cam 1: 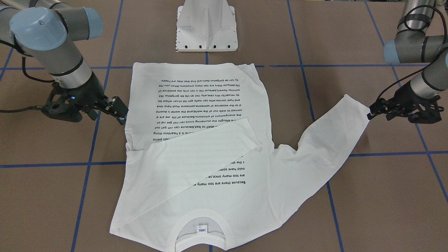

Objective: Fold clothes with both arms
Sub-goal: 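Release the folded sleeve and raise the right gripper away from the shirt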

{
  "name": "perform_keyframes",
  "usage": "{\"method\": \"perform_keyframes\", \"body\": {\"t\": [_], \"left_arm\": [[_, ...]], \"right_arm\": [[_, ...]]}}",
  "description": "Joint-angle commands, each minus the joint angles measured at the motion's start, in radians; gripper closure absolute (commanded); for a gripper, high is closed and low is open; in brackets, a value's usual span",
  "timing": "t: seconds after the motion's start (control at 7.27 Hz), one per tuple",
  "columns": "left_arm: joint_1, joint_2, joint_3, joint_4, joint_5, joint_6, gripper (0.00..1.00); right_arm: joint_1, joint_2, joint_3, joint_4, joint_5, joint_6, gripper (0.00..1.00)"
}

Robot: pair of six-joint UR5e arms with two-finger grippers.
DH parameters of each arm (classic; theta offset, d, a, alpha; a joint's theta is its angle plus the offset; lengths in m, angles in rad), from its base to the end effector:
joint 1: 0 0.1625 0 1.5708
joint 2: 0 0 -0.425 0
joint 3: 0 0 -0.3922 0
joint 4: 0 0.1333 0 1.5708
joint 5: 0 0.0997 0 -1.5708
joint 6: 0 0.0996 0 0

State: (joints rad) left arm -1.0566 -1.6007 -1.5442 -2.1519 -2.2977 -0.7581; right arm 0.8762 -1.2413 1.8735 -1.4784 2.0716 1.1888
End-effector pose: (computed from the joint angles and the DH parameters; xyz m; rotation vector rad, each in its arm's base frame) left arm 0.2018 -0.4937 0.5931 0.0296 0.8975 -0.0150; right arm -0.3097 -0.5053 0.3322 0.0304 -0.8567 0.2823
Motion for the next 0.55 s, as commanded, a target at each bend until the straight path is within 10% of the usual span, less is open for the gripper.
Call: {"method": "perform_keyframes", "body": {"t": [0.0,0.41], "left_arm": [[0.033,0.004,0.03,-0.003,0.015,-0.02,0.24],[0.037,0.014,0.049,0.0,0.02,-0.02,0.25]], "right_arm": [[0.073,-0.095,0.009,0.004,0.041,-0.167,0.01],[0.075,-0.092,0.01,0.004,0.039,-0.167,0.01]]}}
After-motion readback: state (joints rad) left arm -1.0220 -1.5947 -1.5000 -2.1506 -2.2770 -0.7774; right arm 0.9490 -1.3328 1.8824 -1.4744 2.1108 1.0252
